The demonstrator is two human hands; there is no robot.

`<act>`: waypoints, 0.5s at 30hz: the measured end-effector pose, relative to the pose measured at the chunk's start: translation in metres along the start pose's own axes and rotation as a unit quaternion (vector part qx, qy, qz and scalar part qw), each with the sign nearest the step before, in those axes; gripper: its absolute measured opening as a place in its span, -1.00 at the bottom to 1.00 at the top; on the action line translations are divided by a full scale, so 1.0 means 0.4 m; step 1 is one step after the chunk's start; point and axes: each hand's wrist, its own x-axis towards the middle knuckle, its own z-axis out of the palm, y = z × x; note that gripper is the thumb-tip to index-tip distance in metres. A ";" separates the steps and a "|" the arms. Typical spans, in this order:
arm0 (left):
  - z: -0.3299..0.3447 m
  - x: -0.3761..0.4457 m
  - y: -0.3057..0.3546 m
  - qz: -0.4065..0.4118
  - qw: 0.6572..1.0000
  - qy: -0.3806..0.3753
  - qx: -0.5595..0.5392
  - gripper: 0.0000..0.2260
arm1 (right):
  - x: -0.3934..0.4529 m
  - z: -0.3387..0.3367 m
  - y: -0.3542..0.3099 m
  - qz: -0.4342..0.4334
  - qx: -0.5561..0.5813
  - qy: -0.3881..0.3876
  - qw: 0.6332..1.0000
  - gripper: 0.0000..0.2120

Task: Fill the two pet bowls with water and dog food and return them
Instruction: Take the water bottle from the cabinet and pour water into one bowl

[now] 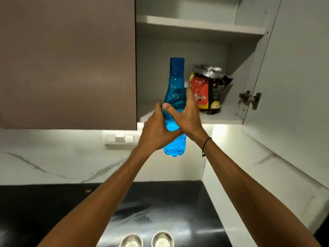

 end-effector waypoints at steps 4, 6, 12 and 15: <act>0.016 -0.152 -0.141 -0.022 0.988 -0.130 -0.082 -0.30 | -0.188 0.040 0.104 0.046 -0.020 -0.011 0.999 -0.54; 0.028 -0.222 -0.204 -0.073 0.975 -0.163 -0.133 -0.31 | -0.282 0.059 0.162 0.068 -0.036 -0.037 0.996 -0.52; 0.111 -0.360 -0.309 -0.178 0.945 -0.148 -0.231 -0.60 | -0.515 0.114 0.321 0.141 -0.063 -0.108 0.982 -0.50; 0.166 -0.420 -0.347 -0.211 0.953 -0.109 -0.190 -0.70 | -0.597 0.135 0.383 0.174 -0.108 -0.146 0.968 -0.45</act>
